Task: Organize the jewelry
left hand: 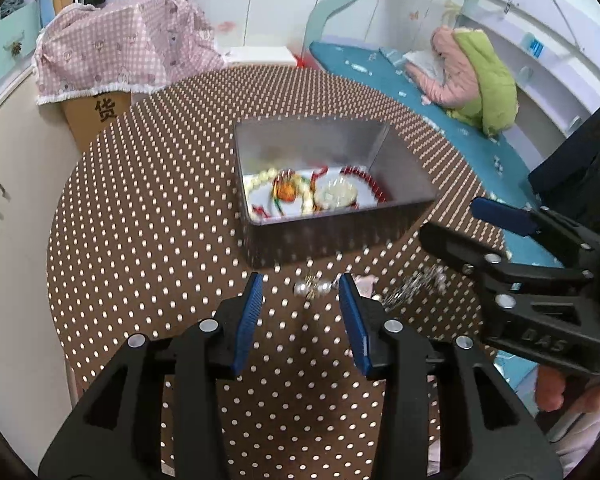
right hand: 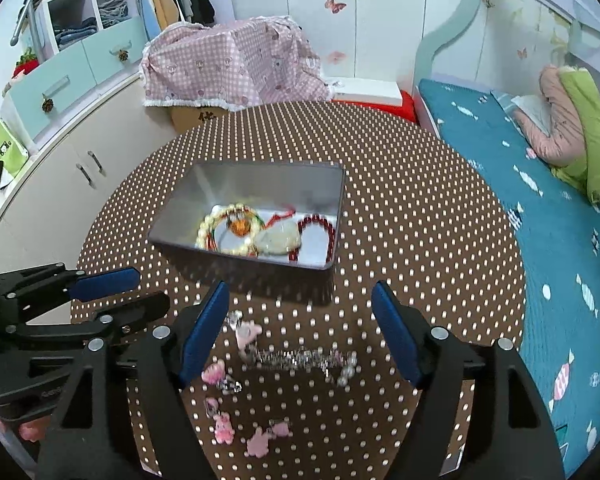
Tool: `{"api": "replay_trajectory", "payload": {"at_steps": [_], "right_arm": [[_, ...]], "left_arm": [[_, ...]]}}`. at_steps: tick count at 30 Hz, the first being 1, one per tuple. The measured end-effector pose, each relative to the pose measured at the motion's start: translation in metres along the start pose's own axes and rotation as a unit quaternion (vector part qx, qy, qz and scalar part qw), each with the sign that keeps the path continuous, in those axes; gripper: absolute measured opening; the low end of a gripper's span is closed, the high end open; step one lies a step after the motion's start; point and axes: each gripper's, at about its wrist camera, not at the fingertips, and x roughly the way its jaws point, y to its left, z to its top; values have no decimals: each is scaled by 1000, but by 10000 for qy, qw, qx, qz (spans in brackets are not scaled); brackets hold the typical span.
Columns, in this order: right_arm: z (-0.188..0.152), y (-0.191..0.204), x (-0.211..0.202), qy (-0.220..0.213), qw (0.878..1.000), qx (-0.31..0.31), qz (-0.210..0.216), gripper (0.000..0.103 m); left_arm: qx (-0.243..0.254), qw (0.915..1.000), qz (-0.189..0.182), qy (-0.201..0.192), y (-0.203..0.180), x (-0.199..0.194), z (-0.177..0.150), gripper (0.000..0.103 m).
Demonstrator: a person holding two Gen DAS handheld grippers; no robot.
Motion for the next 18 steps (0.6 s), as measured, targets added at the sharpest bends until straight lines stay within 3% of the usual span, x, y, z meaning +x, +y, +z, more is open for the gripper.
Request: {"api": "replay_trajectory", "payload": {"at_steps": [7, 14, 18], "right_arm": [[-15, 1, 9, 231, 9997, 15, 40, 71], [-23, 4, 22, 460, 9989, -6, 101, 71], [-23, 6, 26, 513, 9986, -54, 127, 71]], "left_arm": [[47, 9996, 241, 102, 1, 25, -5, 40], [-19, 9999, 86, 131, 7, 43, -4, 39], [-10, 9998, 75, 159, 7, 52, -3, 31]]}}
